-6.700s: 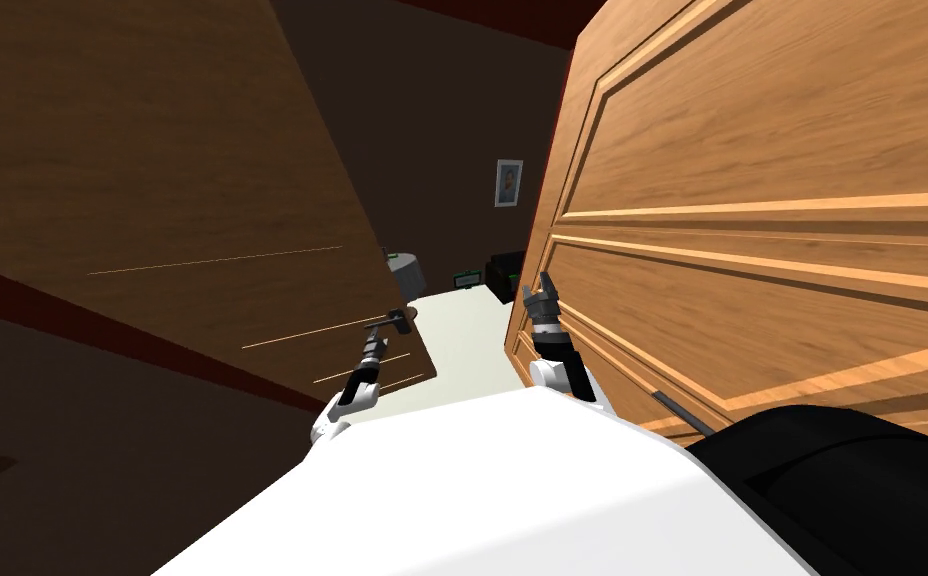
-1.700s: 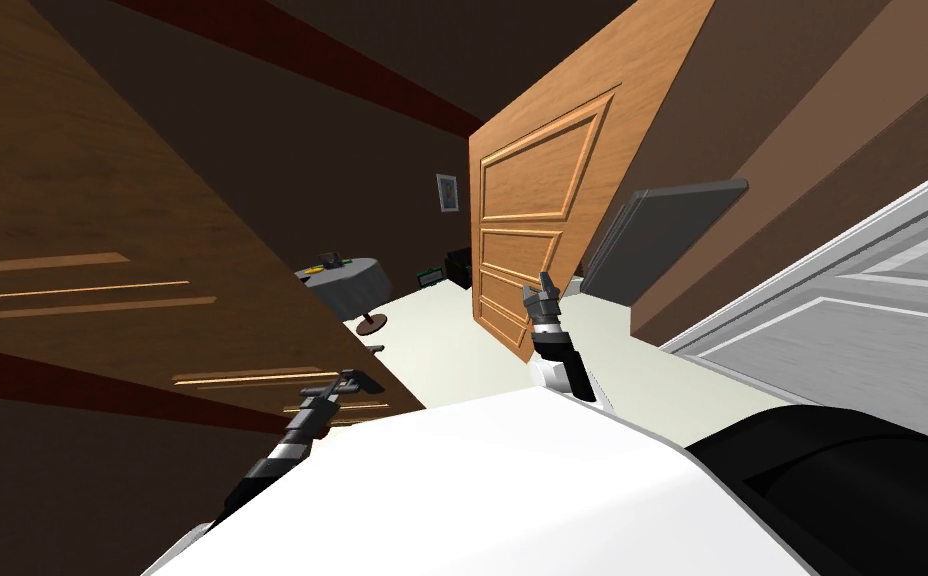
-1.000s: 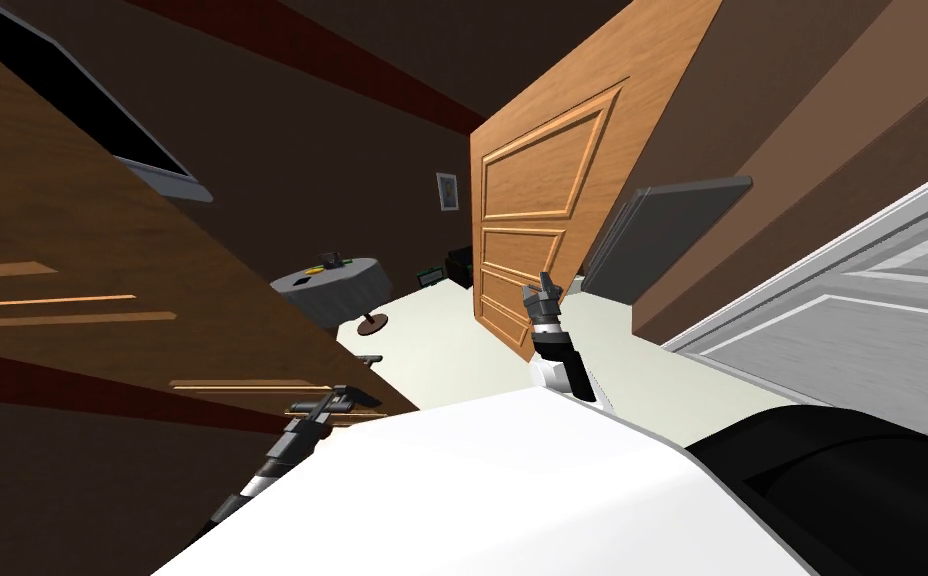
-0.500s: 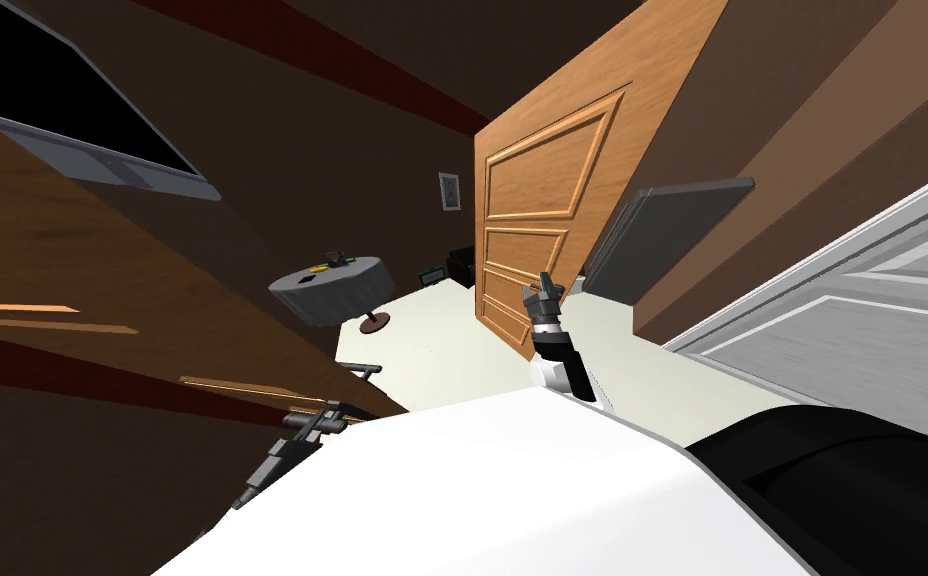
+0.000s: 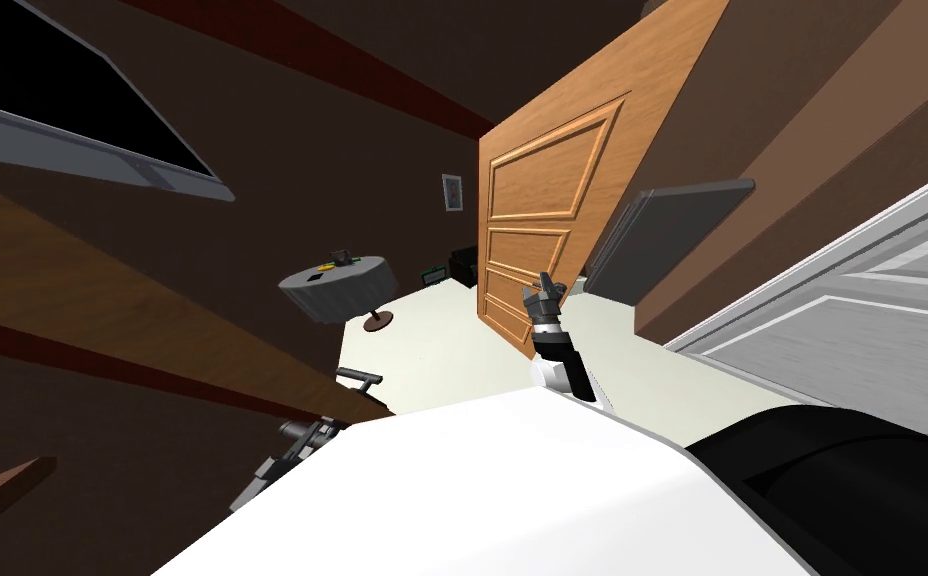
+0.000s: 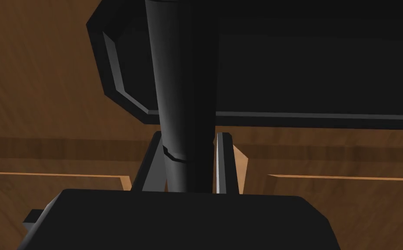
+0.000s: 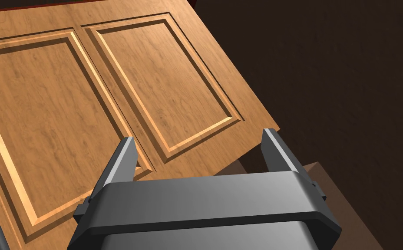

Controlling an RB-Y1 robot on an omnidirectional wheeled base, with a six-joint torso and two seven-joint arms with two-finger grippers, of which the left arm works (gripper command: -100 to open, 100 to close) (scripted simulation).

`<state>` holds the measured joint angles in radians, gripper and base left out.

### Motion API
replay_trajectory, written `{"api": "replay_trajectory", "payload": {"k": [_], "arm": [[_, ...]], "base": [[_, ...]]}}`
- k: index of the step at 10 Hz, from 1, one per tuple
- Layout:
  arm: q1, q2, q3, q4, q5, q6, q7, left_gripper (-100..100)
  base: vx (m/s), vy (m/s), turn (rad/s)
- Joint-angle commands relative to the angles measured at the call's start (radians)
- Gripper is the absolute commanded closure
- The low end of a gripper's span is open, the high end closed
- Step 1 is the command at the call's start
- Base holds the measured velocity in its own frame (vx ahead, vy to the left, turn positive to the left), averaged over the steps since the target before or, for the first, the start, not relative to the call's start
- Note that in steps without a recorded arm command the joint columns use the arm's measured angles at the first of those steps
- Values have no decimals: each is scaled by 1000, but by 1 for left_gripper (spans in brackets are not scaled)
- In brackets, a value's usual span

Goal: Pull the door open

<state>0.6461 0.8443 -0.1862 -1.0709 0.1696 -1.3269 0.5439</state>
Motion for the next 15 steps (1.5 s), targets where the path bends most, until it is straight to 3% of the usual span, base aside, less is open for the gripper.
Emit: {"api": "replay_trajectory", "payload": {"k": [1,6,8,10,12,13,15], "arm": [[0,-1,-3,15,-3,-12,0,100],[0,-3,-12,71,-12,-57,-1,100],[0,-3,-12,71,-12,-57,-1,100],[-1,-4,-16,100,-17,-81,-1,100],[-1,-4,-16,100,-17,-81,-1,100],[-1,-6,-21,131,-22,-109,-2,100],[-1,-7,-26,157,-26,-134,-2,100]], "base": [[74,-69,-22],[89,-105,-29],[52,-37,-16],[51,-35,-30],[13,-51,1],[27,-100,-72],[46,-112,-36]]}}
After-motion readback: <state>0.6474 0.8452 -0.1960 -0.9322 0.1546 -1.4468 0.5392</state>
